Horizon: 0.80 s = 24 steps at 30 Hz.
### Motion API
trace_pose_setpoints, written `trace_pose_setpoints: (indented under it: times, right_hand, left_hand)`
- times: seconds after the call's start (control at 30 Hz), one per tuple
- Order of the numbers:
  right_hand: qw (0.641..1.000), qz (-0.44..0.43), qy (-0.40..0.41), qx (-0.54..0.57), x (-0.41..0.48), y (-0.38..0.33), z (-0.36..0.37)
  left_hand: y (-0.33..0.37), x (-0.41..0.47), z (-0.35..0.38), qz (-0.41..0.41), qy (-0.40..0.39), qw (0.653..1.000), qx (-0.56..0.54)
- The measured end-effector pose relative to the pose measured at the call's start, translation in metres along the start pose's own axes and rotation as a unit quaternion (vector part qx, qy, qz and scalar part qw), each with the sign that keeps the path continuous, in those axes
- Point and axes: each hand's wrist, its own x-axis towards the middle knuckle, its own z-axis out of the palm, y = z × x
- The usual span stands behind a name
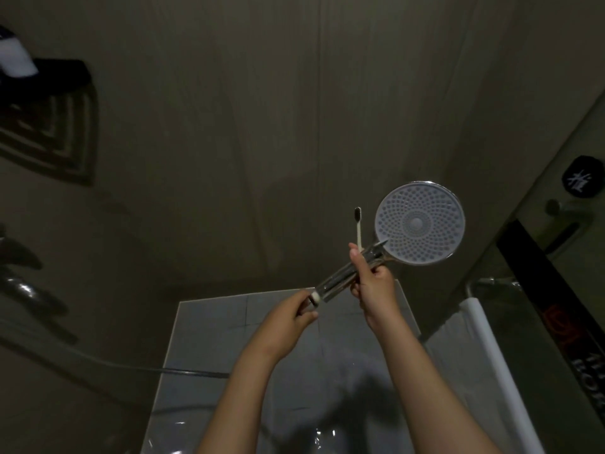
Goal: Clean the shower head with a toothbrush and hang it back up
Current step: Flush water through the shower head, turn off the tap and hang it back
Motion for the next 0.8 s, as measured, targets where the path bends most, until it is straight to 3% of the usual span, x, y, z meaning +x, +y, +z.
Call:
trace_pose_setpoints:
  times: [0.8]
  right_hand:
    - [0.996, -0.051, -0.011, -0.066, -0.022, 0.001, -0.022]
  left_hand:
    - [0.016, -0.011, 0.019, -0.008, -0.076, 0.996, 0.037]
